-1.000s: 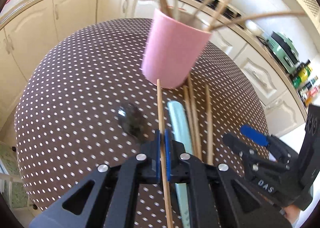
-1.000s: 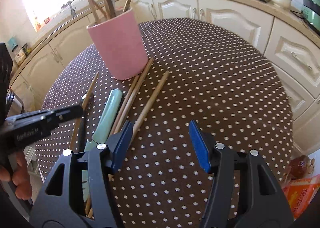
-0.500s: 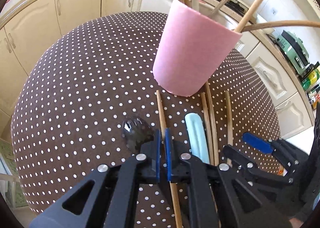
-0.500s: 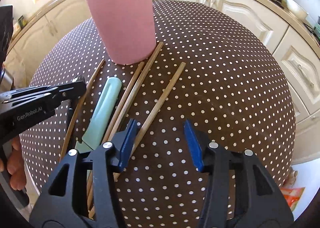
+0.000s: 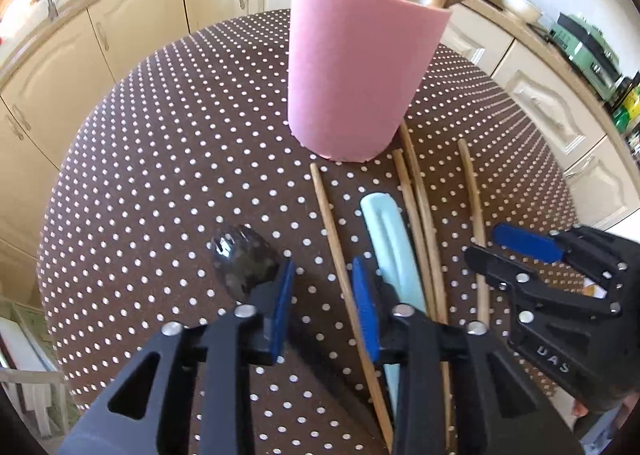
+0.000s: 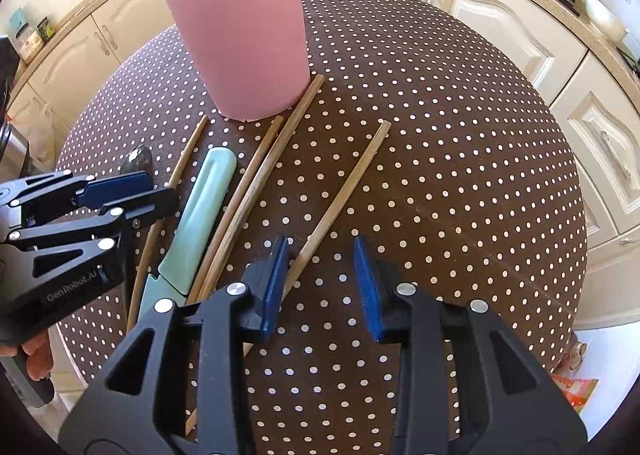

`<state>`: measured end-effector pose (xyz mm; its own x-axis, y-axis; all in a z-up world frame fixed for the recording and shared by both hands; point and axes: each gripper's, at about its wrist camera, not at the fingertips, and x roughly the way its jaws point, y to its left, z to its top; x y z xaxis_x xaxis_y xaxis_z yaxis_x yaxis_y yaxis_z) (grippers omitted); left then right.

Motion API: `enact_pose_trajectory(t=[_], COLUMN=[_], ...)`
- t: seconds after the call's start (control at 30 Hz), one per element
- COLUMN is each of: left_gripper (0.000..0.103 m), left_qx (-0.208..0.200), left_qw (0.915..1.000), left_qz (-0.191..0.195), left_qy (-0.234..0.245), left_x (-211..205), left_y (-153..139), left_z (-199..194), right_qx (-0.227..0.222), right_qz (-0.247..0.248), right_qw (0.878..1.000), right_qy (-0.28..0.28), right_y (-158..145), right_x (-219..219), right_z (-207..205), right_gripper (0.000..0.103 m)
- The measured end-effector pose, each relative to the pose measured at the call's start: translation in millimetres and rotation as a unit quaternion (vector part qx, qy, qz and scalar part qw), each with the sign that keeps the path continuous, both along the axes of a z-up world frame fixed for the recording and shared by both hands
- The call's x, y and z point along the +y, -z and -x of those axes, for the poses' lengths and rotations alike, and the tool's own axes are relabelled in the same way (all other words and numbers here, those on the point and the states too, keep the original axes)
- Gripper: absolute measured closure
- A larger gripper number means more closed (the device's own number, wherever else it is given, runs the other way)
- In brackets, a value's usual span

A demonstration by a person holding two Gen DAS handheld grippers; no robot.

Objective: Organize utensils
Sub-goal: 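Close the left tool on a chopstick while the right tool grasps another chopstick, then lift both held chopsticks up and carry them over the pink cup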

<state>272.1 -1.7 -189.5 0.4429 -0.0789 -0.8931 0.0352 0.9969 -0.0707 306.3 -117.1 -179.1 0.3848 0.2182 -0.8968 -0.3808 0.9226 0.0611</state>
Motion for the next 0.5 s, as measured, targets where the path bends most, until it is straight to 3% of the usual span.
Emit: enact_pose_trajectory(t=[0.07,0.13,0.33,0.5], left_gripper=[0.095,0.097,0.098,0.098], left_qx=[-0.003,-0.006,-0.035,-0.08], left_qw=[1.0,0.9998,0.9979,0.9926], left_qz=[-0.001,0.012,0.048,0.085], left_qy=[-0.004,-0.01,-0.027,-0.034], left_x=[-2,-2,13,29], left_y=[1,1,-6,-24], left_z=[-1,-2,3,15], right_qx=[0.0,-0.001,-0.006,-0.025], right_qz=[0.003,0.003,-0.02,-0.053], right_qw=[1.0,1.0,1.0,0.998], right_qy=[-0.003,-0.005,0.01,0.031], right_y=[1,2,3,2], right_x=[3,5,-7,-22], right_z=[2,3,-4,-1], right_gripper=[0.072,0.077,0.096,0.097])
